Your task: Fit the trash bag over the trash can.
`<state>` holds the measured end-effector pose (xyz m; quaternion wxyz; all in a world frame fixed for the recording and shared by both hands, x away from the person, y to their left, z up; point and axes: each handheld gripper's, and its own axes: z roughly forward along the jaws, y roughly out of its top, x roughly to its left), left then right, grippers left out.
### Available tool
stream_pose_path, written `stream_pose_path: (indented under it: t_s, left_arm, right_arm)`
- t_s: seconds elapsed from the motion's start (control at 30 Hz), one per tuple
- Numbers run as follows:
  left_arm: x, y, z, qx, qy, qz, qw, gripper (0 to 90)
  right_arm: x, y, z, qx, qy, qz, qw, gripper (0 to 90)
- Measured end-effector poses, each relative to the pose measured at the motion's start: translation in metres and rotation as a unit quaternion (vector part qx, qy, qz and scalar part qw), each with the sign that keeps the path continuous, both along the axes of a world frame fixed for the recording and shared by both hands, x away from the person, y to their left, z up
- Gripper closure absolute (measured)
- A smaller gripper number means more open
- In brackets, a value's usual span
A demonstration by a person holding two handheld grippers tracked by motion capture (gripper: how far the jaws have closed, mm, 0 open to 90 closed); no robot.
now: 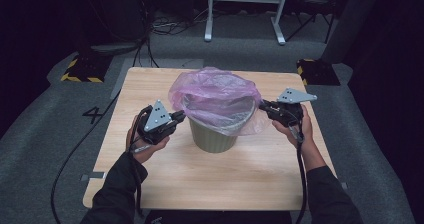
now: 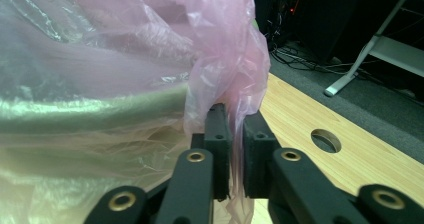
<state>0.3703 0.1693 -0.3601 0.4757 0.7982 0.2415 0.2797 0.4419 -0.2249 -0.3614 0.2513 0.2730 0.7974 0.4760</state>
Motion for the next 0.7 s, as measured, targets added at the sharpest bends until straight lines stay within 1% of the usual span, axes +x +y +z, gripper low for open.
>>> stream_pose_path:
  t_s: [0.1, 0.17, 0.2, 0.3, 0.33, 0.37, 0.4, 0.5, 0.57, 0.7]
  left_arm:
    - [0.0, 0.001, -0.002, -0.003, 0.003, -0.005, 1.0, 89.8]
    - [-0.001, 0.003, -0.006, -0.012, 0.009, -0.015, 0.9998, 89.8]
    - [-0.002, 0.003, -0.01, -0.005, 0.013, -0.02, 0.9997, 89.9]
    - [-0.005, 0.001, -0.02, 0.017, 0.015, -0.027, 0.9994, 89.9]
    - [-0.005, 0.0, -0.024, 0.023, 0.022, -0.032, 0.999, 89.9]
    - [-0.004, -0.001, -0.027, 0.025, 0.026, -0.031, 0.9989, 89.9]
    - [-0.003, -0.002, -0.031, 0.037, 0.029, -0.031, 0.9984, 89.9]
    - [0.0, -0.002, -0.039, 0.037, 0.04, -0.031, 0.998, 89.9]
    - [0.002, -0.001, -0.043, 0.033, 0.046, -0.031, 0.9979, 89.9]
    - [0.007, -0.002, -0.054, 0.048, 0.06, -0.03, 0.9966, 89.9]
  right_arm:
    - [-0.001, -0.001, 0.0, 0.002, -0.001, 0.002, 1.0, 87.0]
    - [-0.002, 0.0, -0.001, 0.003, 0.002, 0.005, 1.0, 87.3]
    - [-0.003, 0.0, -0.002, 0.003, 0.002, 0.005, 1.0, 87.7]
    - [-0.004, 0.0, -0.004, 0.002, 0.004, 0.01, 0.9999, 88.4]
    - [-0.005, 0.0, -0.005, 0.003, 0.005, 0.01, 0.9999, 88.7]
    - [-0.004, 0.0, -0.007, 0.003, 0.008, 0.011, 0.9999, 88.8]
    - [-0.004, 0.0, -0.008, 0.002, 0.008, 0.01, 0.9999, 88.8]
    - [-0.002, -0.001, -0.013, 0.007, 0.013, 0.008, 0.9999, 88.8]
    - [-0.001, -0.001, -0.016, 0.01, 0.016, 0.006, 0.9998, 88.8]
    - [-0.001, -0.001, -0.02, 0.013, 0.02, 0.005, 0.9997, 88.8]
